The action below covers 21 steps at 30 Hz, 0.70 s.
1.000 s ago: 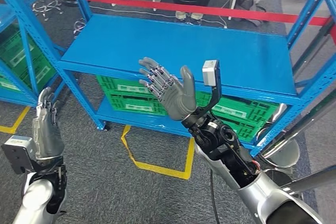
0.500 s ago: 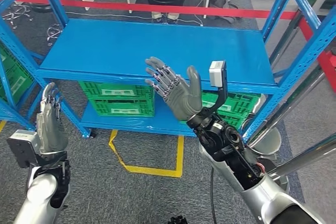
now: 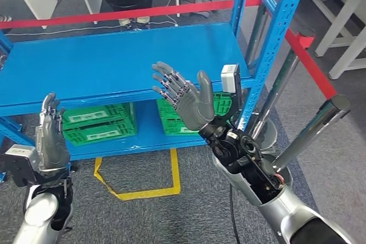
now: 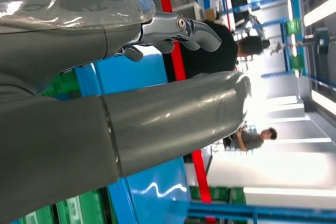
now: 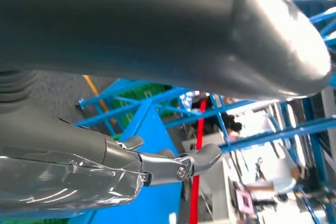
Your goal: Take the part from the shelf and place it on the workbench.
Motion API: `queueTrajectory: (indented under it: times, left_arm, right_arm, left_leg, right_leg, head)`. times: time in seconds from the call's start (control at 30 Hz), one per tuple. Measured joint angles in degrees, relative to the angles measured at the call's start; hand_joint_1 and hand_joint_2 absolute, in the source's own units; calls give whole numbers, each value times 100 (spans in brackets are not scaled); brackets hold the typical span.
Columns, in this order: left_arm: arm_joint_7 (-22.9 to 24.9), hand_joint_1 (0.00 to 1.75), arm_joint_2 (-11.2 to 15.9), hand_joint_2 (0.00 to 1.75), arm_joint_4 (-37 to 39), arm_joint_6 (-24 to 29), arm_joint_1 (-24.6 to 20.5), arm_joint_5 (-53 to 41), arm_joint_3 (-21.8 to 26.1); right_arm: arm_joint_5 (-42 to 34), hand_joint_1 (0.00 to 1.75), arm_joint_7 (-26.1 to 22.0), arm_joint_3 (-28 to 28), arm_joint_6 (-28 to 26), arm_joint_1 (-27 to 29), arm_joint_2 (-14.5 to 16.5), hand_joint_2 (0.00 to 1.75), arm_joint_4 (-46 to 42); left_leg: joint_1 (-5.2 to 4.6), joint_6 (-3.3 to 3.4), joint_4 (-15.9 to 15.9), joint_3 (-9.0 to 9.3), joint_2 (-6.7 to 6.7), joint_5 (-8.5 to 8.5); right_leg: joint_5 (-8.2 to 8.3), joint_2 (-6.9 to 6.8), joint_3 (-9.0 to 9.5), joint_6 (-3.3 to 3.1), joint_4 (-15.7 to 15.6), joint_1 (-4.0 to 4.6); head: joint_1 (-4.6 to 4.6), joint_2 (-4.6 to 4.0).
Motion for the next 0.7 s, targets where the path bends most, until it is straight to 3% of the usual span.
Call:
queueTrajectory:
  times: [0.1,0.17,0.23,0.3,0.37,0.43,0.47,0.5,0.6,0.63,0.7]
  left_arm:
    - [6,0,2,0,0,-1,-14,0,1]
    - [7,0,2,0,0,-11,-24,0,2]
    - [7,0,-4,0,0,-26,-34,1,2]
    - [8,0,-17,0,0,-34,-47,3,1]
    - [8,0,-27,0,0,-35,-49,5,1]
    - [9,0,-27,0,1,-35,-40,7,1]
    - [10,0,-27,0,1,-35,-36,7,1]
    - [11,0,-27,0,2,-35,-35,9,1]
    - [12,0,-27,0,1,-25,-42,25,0]
    - [13,0,-27,0,1,-16,-45,29,0]
    - [16,0,-26,0,1,-3,-47,31,1]
  right_arm:
    - [0,0,0,0,-2,0,0,0,-2]
    - [0,0,0,0,-7,10,0,0,-2]
    - [0,0,1,-8,-19,29,-1,0,-5]
    - [0,0,-2,-27,-31,35,-2,0,-21]
    - [0,0,-3,-39,-37,38,-2,0,-36]
    - [0,0,1,-38,-40,64,-1,0,-37]
    - [0,0,3,-39,-45,80,-2,0,-37]
    - [1,0,8,-41,-54,91,-3,0,-37]
    - [13,0,37,-43,-87,96,-4,0,-37]
    - [16,0,50,-40,-98,96,-4,0,-36]
    - [18,0,67,-36,-115,100,-4,0,-35]
  left_leg:
    - [-30,125,-1216,535,-285,570]
    - [-51,140,-1552,693,-361,644]
    - [-46,145,-1600,724,-228,660]
    - [-8,181,-1679,770,-99,687]
    - [3,211,-1720,800,27,693]
    - [7,213,-1718,805,136,680]
    - [15,202,-1715,809,180,671]
    - [27,184,-1710,819,215,658]
    - [46,94,-1667,851,288,603]
    - [36,59,-1647,841,296,591]
    - [5,34,-1608,813,297,580]
  right_leg:
    - [9,215,0,14,4,5]
    - [18,326,-30,56,7,-11]
    - [26,410,-56,116,-1,-23]
    - [-116,218,-155,180,177,1]
    - [-489,-116,-448,251,830,-3]
    - [-787,-249,-772,320,1570,-60]
    - [-787,-272,-819,353,1687,-91]
    - [-681,-292,-747,384,1570,-120]
    - [-184,-391,-116,435,398,-166]
    - [-125,-416,34,418,132,-164]
    - [-143,-425,133,380,-14,-152]
  head:
    - [-12,0]
    - [-9,0]
    - [-13,0]
    - [26,0]
    - [99,0]
    - [144,0]
    - [157,0]
    - [174,0]
    - [246,0]
    - [259,0]
    - [250,0]
